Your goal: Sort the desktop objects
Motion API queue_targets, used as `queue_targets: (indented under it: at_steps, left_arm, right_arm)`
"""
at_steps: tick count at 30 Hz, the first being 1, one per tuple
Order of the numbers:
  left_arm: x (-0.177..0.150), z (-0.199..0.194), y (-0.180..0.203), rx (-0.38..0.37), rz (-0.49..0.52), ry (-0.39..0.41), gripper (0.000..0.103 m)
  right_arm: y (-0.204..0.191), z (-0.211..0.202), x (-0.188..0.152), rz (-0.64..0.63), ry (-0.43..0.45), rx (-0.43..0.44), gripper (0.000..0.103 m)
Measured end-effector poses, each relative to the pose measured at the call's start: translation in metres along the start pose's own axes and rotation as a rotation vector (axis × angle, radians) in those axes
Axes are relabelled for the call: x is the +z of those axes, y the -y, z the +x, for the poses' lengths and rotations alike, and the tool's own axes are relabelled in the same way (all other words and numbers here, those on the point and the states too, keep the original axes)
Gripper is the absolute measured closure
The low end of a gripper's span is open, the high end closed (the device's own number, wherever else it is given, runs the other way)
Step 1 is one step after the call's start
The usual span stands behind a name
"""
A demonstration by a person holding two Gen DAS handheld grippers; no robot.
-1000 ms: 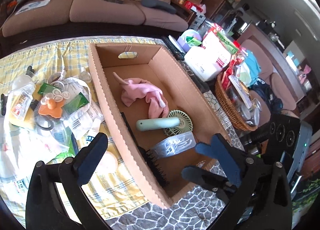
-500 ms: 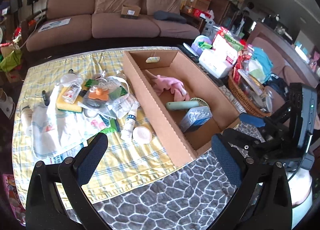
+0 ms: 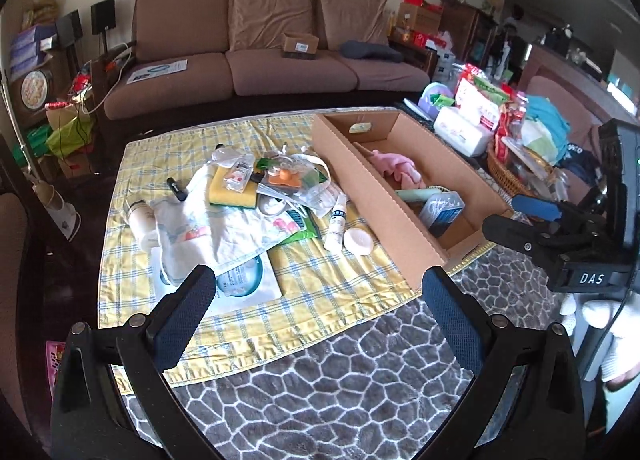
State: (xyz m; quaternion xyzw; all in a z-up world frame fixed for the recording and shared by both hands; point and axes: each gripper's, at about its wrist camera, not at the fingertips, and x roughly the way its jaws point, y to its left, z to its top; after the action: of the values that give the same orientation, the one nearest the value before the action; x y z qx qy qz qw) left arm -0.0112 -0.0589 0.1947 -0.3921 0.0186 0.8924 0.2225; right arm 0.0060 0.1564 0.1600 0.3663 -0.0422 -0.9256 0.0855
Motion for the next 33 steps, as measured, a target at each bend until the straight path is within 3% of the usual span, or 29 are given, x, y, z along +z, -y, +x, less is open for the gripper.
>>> queue_targets:
  at_steps: [4, 8, 10, 11, 12, 13, 15, 18, 20, 22, 24, 25, 29, 33]
  left_arm:
    - [-0.013, -0.012, -0.043, 0.031, -0.043, 0.028, 0.000]
    - [-0.027, -0.013, -0.088, 0.058, -0.104, 0.034, 0.000]
    - [-0.035, -0.008, -0.107, 0.052, -0.135, 0.027, 0.000]
    - [-0.040, -0.004, -0.114, 0.050, -0.148, 0.019, 0.000]
    - [-0.044, 0.001, -0.120, 0.047, -0.157, 0.011, 0.000]
    - [-0.050, 0.005, -0.124, 0.043, -0.165, 0.003, 0.000]
    - [-0.060, 0.016, -0.131, 0.037, -0.176, -0.015, 0.000]
    - [-0.071, 0.030, -0.137, 0.039, -0.173, -0.033, 0.000]
    - [-0.075, 0.039, -0.140, 0.039, -0.170, -0.045, 0.000]
    - [-0.077, 0.047, -0.143, 0.032, -0.170, -0.047, 0.000]
    - [-0.075, 0.053, -0.147, 0.036, -0.159, -0.040, 0.000]
    - [-0.074, 0.056, -0.149, 0.047, -0.148, -0.034, 0.000]
    - [-0.066, 0.072, -0.161, 0.090, -0.116, -0.035, 0.000]
    - [-0.066, 0.089, -0.178, 0.071, -0.167, -0.039, 0.000]
  right_arm:
    - [-0.026, -0.011, 0.005, -0.031, 0.070, 0.004, 0.000]
    - [-0.055, -0.054, 0.014, -0.084, 0.337, -0.009, 0.000]
    - [-0.063, -0.065, 0.009, -0.057, 0.469, 0.021, 0.000]
    - [-0.063, -0.060, 0.009, -0.002, 0.488, 0.069, 0.000]
    - [-0.061, -0.046, 0.011, 0.076, 0.435, 0.157, 0.000]
    - [-0.060, -0.024, 0.014, 0.132, 0.320, 0.254, 0.000]
    - [-0.066, 0.018, 0.011, 0.170, 0.137, 0.312, 0.002]
    - [-0.085, 0.045, -0.009, 0.056, 0.183, 0.199, 0.008]
    - [-0.089, 0.066, -0.021, 0.047, 0.177, 0.174, 0.012]
    - [-0.088, 0.088, -0.030, 0.055, 0.148, 0.118, 0.027]
    - [-0.083, 0.110, -0.036, 0.077, 0.121, 0.051, 0.067]
    - [-0.079, 0.121, -0.040, 0.093, 0.102, 0.027, 0.074]
    - [-0.066, 0.162, -0.042, 0.147, 0.008, -0.007, 0.077]
    - [-0.058, 0.183, -0.038, 0.152, -0.003, -0.052, 0.073]
